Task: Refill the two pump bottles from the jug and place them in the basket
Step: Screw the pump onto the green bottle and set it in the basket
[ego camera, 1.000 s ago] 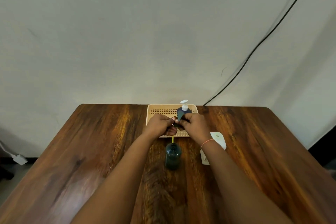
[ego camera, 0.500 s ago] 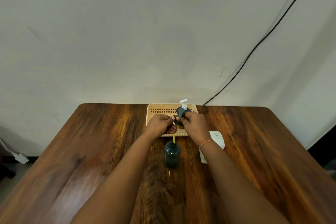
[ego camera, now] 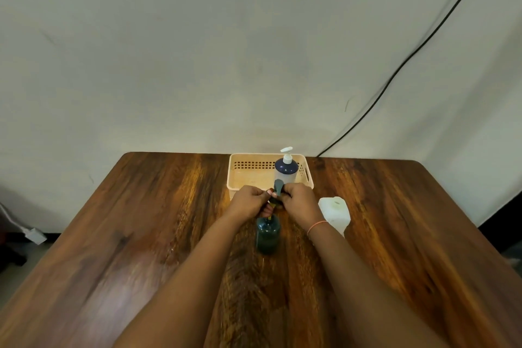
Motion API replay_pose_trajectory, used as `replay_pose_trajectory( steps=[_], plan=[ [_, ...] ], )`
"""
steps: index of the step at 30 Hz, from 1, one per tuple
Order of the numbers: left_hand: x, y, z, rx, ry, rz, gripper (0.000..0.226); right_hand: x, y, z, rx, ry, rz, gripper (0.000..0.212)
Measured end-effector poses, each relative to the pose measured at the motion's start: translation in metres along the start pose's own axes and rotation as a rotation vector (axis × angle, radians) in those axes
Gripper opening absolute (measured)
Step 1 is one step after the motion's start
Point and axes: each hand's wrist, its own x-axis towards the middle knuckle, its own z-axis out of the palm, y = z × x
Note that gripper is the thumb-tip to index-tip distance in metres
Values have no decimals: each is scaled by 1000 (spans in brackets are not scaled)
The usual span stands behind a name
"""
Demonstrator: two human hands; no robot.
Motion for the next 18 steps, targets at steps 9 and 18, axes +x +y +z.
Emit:
replay_pose_trajectory(
  steps=[9,18],
  plan=[
    [8,-44,13,347,39,-59,30,-1,29,34,-76,-78,124,24],
    [10,-72,26,301,134,-152,38,-1,38,40,9,-156,157,31]
  ],
)
